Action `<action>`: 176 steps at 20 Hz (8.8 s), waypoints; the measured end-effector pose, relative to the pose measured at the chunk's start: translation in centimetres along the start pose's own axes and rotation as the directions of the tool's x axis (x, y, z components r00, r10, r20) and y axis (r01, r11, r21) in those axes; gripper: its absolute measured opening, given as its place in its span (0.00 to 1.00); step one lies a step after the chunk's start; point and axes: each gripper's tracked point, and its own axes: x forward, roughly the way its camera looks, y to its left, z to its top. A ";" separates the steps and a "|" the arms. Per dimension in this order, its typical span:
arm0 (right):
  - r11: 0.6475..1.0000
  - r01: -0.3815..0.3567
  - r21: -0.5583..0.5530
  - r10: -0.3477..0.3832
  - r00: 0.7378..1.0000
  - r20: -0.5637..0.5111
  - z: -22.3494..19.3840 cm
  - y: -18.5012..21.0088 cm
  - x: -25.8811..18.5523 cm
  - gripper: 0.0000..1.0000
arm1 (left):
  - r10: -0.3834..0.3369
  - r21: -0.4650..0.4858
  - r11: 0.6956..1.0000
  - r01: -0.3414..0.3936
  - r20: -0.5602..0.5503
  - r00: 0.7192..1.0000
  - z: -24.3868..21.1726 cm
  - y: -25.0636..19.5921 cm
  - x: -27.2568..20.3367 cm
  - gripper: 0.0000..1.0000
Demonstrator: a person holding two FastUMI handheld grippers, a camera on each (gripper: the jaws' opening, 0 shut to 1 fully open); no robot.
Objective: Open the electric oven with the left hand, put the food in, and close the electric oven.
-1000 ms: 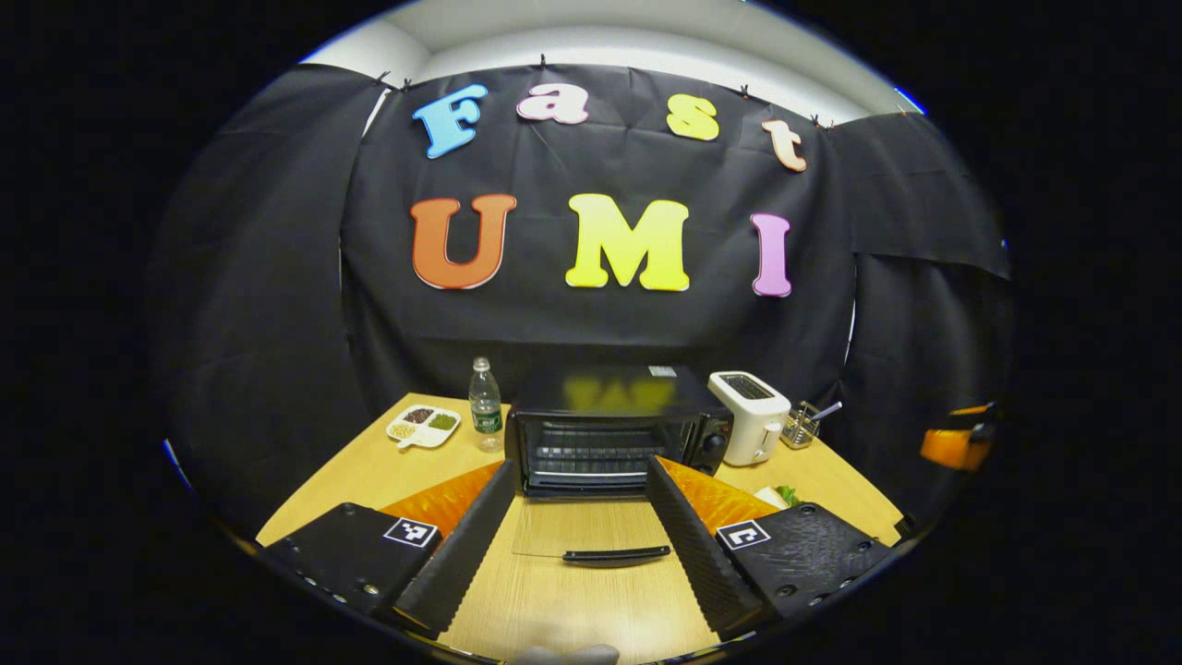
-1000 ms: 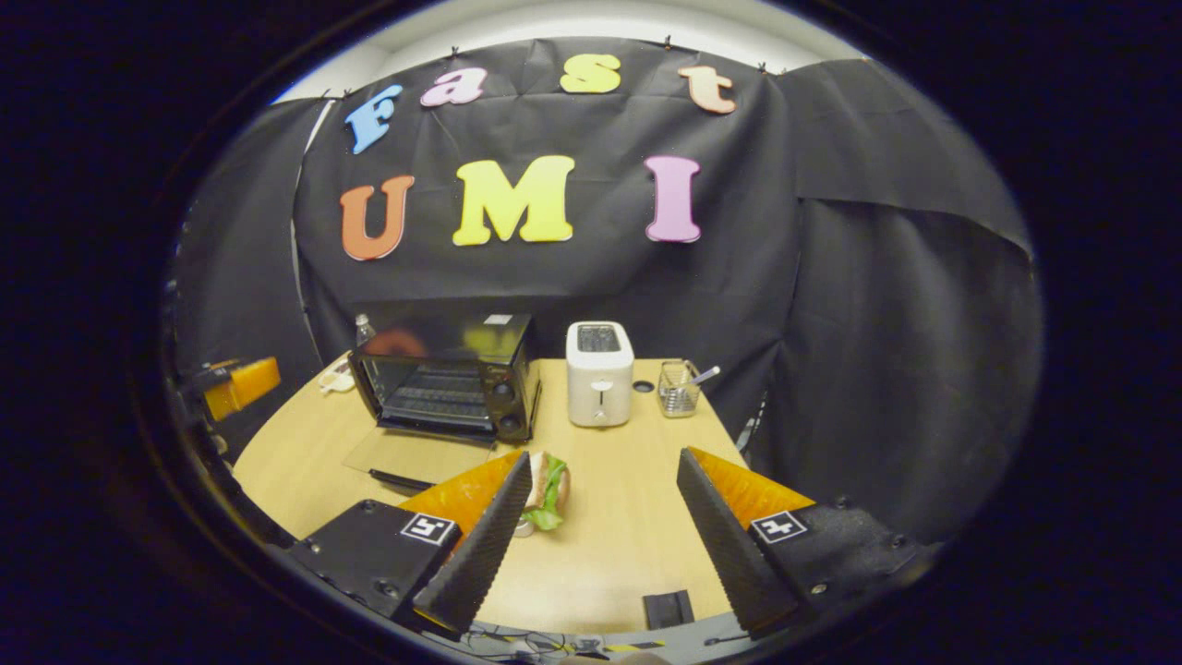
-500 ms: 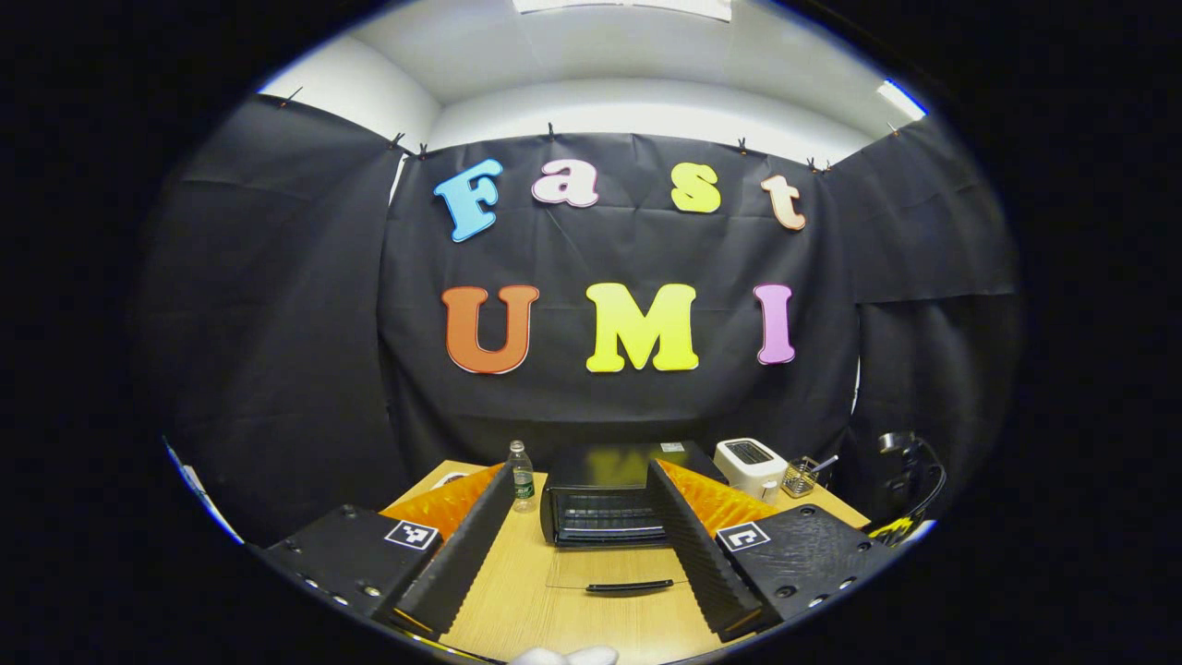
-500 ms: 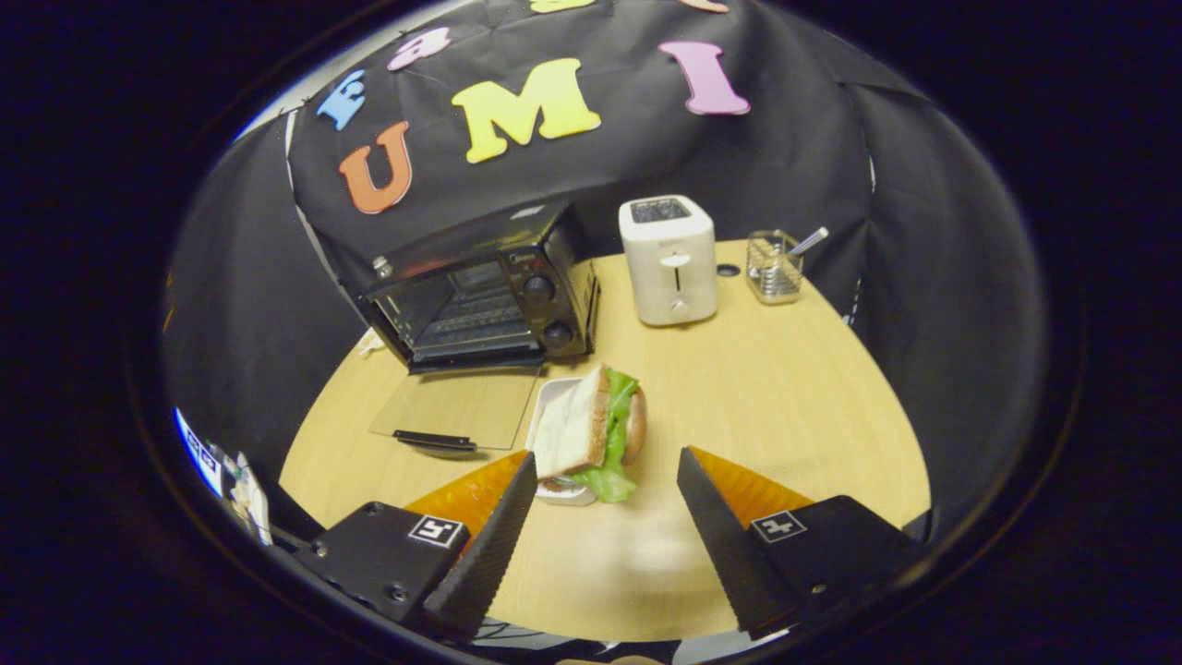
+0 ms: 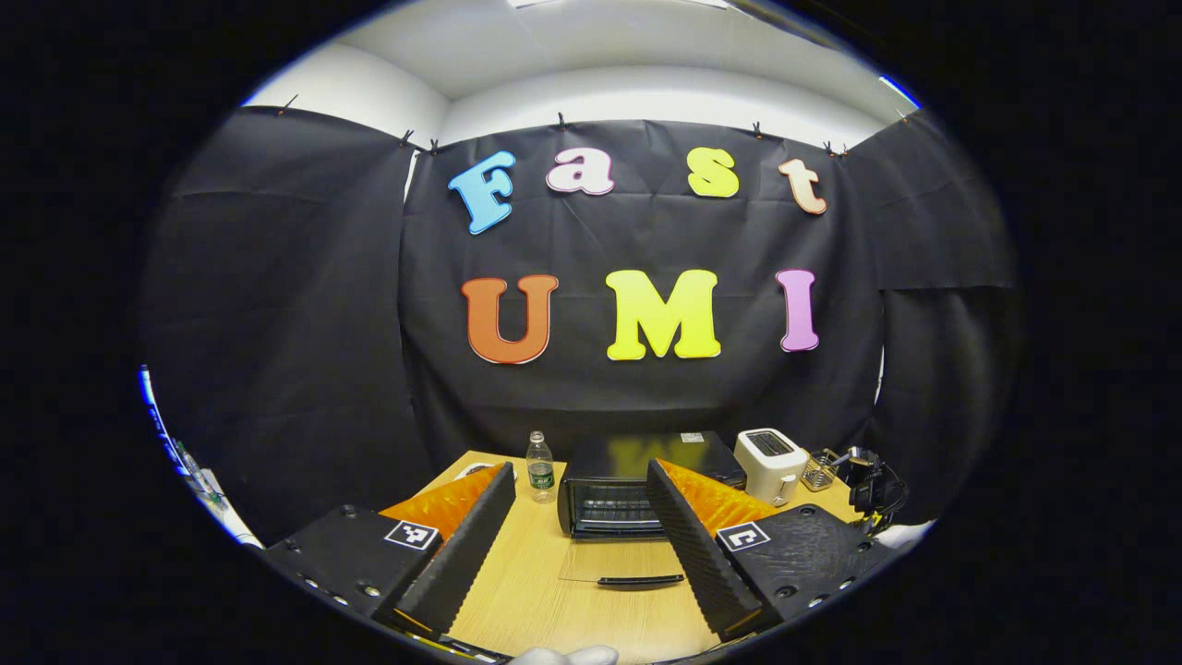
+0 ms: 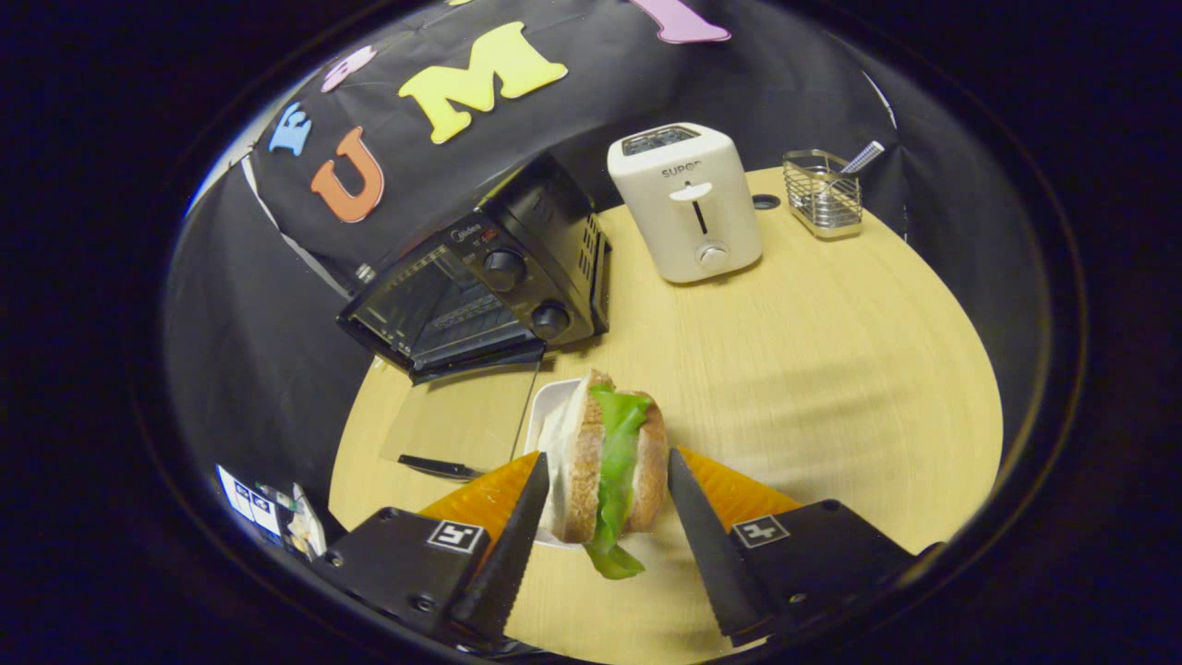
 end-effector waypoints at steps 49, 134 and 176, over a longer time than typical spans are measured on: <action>0.833 -0.197 0.518 -0.173 0.796 0.581 11.2 22.3 20.5 0.42 | -0.005 0.138 0.990 0.027 -0.161 0.987 -8.3 9.1 1.8 0.97; 0.903 0.406 -0.141 -0.225 0.725 0.651 14.6 9.0 -27.7 1.00 | -0.138 -0.007 0.990 0.143 -0.301 0.944 -24.0 -10.7 18.9 0.97; 0.910 0.343 -0.232 -0.065 0.673 0.737 10.2 17.6 -31.4 1.00 | -0.121 -0.026 0.992 0.125 0.122 0.985 4.3 -2.8 0.4 0.96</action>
